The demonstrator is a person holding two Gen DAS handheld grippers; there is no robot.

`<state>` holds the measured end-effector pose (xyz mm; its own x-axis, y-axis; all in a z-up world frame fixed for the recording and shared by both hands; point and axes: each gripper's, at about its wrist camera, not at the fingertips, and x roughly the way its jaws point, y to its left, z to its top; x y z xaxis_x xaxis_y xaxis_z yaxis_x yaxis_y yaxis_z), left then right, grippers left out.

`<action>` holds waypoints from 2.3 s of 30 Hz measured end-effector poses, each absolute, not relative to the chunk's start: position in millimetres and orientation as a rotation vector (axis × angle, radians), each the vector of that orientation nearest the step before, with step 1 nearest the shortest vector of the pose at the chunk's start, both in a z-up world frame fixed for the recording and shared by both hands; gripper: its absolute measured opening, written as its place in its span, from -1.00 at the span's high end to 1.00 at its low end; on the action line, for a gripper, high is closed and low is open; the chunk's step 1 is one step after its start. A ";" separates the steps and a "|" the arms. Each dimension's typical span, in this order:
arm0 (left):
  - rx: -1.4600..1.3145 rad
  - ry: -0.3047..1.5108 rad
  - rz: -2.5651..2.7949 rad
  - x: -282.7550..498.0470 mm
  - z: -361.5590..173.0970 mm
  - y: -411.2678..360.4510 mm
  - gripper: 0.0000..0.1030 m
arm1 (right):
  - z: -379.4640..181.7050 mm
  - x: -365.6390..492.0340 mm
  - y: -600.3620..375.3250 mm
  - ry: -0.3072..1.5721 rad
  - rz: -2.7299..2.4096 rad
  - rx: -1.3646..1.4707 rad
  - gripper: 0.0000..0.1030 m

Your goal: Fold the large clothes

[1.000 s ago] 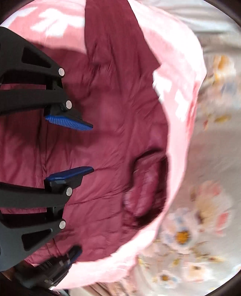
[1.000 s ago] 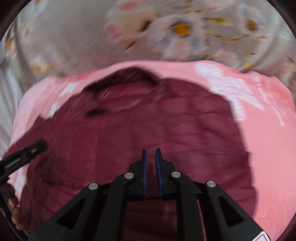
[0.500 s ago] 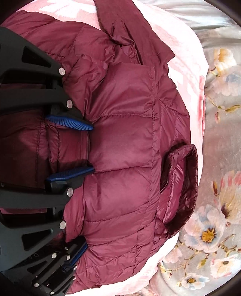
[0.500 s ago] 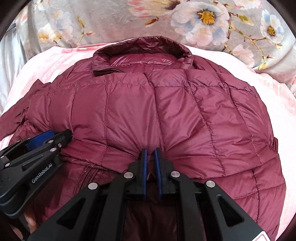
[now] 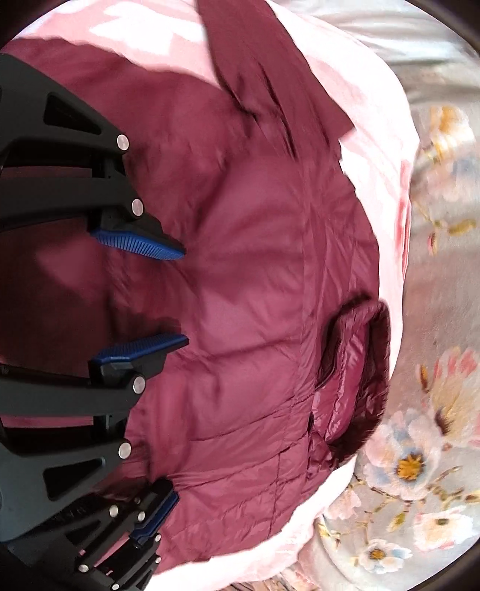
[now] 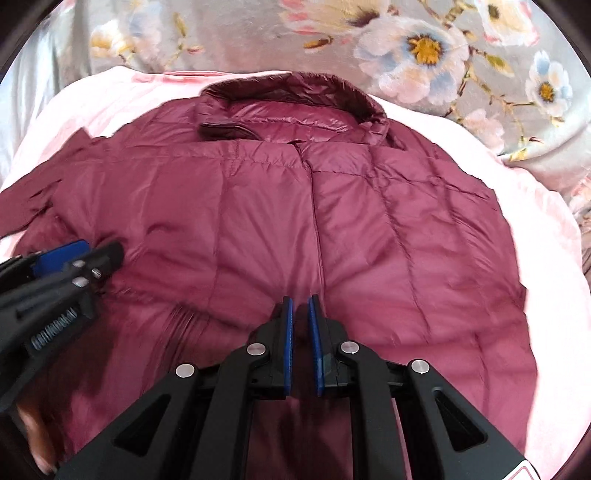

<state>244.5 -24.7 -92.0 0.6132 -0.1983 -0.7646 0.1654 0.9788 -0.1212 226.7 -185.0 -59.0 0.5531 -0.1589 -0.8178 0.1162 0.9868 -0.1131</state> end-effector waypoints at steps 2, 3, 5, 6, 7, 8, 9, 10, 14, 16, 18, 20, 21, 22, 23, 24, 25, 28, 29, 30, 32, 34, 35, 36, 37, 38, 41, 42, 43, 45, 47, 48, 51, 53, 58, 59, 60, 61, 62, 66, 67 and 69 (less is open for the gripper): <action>-0.131 0.892 -0.197 228.2 -84.3 12.3 -0.21 | -51.6 201.9 -181.2 0.975 -0.142 -0.031 0.74; -0.202 0.899 -0.181 221.3 -81.4 39.5 -0.41 | -50.5 189.9 -179.4 0.977 -0.136 -0.024 0.72; -0.300 0.905 -0.126 216.6 -80.0 83.3 -0.48 | -51.4 173.1 -176.7 0.987 -0.128 -0.008 0.69; -0.366 0.907 -0.071 216.6 -79.5 117.5 -0.48 | -51.8 165.0 -174.9 0.987 -0.122 0.000 0.68; -0.417 0.904 -0.026 217.4 -79.7 143.6 -0.48 | -52.8 155.4 -171.9 0.982 -0.114 0.004 0.67; -0.479 0.894 0.035 218.5 -80.3 175.7 -0.48 | -53.4 148.4 -169.4 0.977 -0.108 0.002 0.62; -0.527 0.881 0.090 219.0 -81.4 201.1 -0.48 | -53.9 142.6 -166.7 0.969 -0.107 -0.004 0.56; -0.611 0.859 0.173 219.0 -83.6 241.3 -0.48 | -54.8 138.0 -164.9 0.959 -0.111 -0.013 0.50; -0.876 0.777 0.379 214.7 -99.1 351.3 -0.48 | -59.6 133.1 -161.0 0.933 -0.127 -0.043 0.43; -0.937 0.747 0.458 214.6 -106.0 387.6 -0.48 | -61.1 133.2 -159.8 0.924 -0.133 -0.055 0.41; -0.992 0.732 0.472 217.4 -112.8 404.9 -0.47 | -61.4 133.3 -159.7 0.923 -0.134 -0.056 0.41; -0.994 0.710 0.484 226.7 -113.6 413.3 -0.47 | -61.6 133.6 -160.7 0.925 -0.129 -0.041 0.40; -0.968 0.713 0.491 233.3 -112.0 412.3 -0.44 | -61.8 133.9 -162.3 0.926 -0.124 -0.027 0.38; -0.951 0.716 0.490 237.5 -111.6 410.6 -0.19 | -62.0 134.1 -164.0 0.926 -0.120 -0.015 0.36; -0.939 0.730 0.478 244.8 -112.2 406.9 -0.03 | -62.2 134.2 -165.7 0.927 -0.119 -0.004 0.34; -0.937 0.745 0.468 250.5 -112.4 407.6 0.44 | -62.4 133.9 -167.3 0.927 -0.119 0.004 0.31; -0.933 0.770 0.438 257.6 -112.5 402.4 0.90 | -62.5 133.9 -168.8 0.927 -0.120 0.013 0.29; -0.839 0.770 0.386 270.5 -91.5 371.6 0.92 | -63.0 133.8 -170.7 0.926 -0.117 0.029 0.26; -0.796 0.757 0.363 274.6 -79.9 358.5 0.93 | -63.0 133.5 -171.2 0.926 -0.117 0.032 0.26; -0.740 0.736 0.313 279.2 -60.8 336.8 0.93 | -63.2 133.4 -171.3 0.926 -0.116 0.035 0.25; -0.666 0.707 0.206 282.9 -29.8 297.2 0.93 | -63.4 133.5 -171.4 0.925 -0.117 0.037 0.24; -0.587 0.675 0.080 287.0 2.0 246.0 0.93 | -63.2 133.1 -171.8 0.924 -0.117 0.037 0.21; -0.542 0.659 0.016 288.7 17.7 215.8 0.93 | -62.7 132.8 -172.3 0.922 -0.119 0.040 0.20; -0.513 0.647 -0.035 289.5 28.0 193.4 0.93 | -61.6 132.0 -173.2 0.917 -0.124 0.046 0.13; -0.479 0.635 -0.116 289.3 41.5 159.6 0.93 | -60.2 130.7 -174.7 0.912 -0.125 0.051 0.07; -0.451 0.630 -0.199 288.3 51.8 125.7 0.93 | -58.1 129.1 -176.1 0.904 -0.129 0.062 0.05; -0.372 0.652 -0.413 281.3 63.4 36.9 0.91 | -49.1 122.1 -184.0 0.874 -0.135 0.118 0.02; -0.323 0.674 -0.483 275.2 60.4 -1.2 0.88 | -46.5 119.9 -188.1 0.871 -0.136 0.142 0.01; -0.292 0.694 -0.533 270.2 54.0 -29.2 0.81 | -44.5 118.2 -191.3 0.869 -0.139 0.157 -0.01; -0.244 0.747 -0.616 255.7 32.7 -76.3 0.28 | -38.3 114.5 -202.3 0.860 -0.160 0.176 -0.07; -0.245 0.793 -0.648 238.8 8.2 -101.8 -0.35 | -33.5 112.0 -212.7 0.851 -0.190 0.177 -0.12; -0.253 0.812 -0.656 234.0 -4.1 -108.4 -0.46 | -30.3 110.6 -221.4 0.848 -0.210 0.185 -0.13; -0.274 0.867 -0.666 226.5 -31.2 -107.1 -0.46 | -24.5 109.7 -242.1 0.843 -0.239 0.223 -0.16; -0.366 0.883 -0.626 233.2 -40.2 -75.2 -0.46 | -19.3 114.9 -253.4 0.832 -0.247 0.246 -0.19; -0.610 0.884 -0.436 260.9 -50.8 10.4 -0.46 | -6.2 156.3 -264.8 0.810 -0.222 0.299 -0.22; -0.630 0.883 -0.391 270.2 -53.2 26.5 -0.46 | -4.7 168.9 -262.0 0.807 -0.207 0.306 -0.23; -0.643 0.884 -0.358 278.1 -54.4 36.6 -0.46 | -2.8 182.0 -257.2 0.804 -0.189 0.296 -0.23; -0.664 0.889 -0.315 287.2 -57.6 52.9 -0.46 | -1.2 192.2 -250.6 0.802 -0.173 0.278 -0.26; -0.685 0.895 -0.271 295.9 -63.1 66.2 -0.46 | -0.4 204.9 -239.2 0.800 -0.148 0.240 -0.29; -0.650 0.926 -0.132 320.6 -85.2 89.3 -0.45 | -14.4 243.8 -180.4 0.825 -0.052 0.023 -0.33; -0.637 0.937 -0.120 324.2 -90.9 91.1 -0.43 | -19.6 250.0 -171.1 0.835 -0.051 -0.024 -0.28; -0.597 0.967 -0.082 331.2 -103.6 92.8 -0.33 | -31.1 262.9 -157.8 0.828 -0.096 -0.129 -0.25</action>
<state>331.2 92.8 -103.6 0.5781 -0.3244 -0.7487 -0.1929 0.8372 -0.5117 262.9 -157.8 -31.1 0.6729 -0.1356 -0.7272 0.0346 0.9878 -0.1521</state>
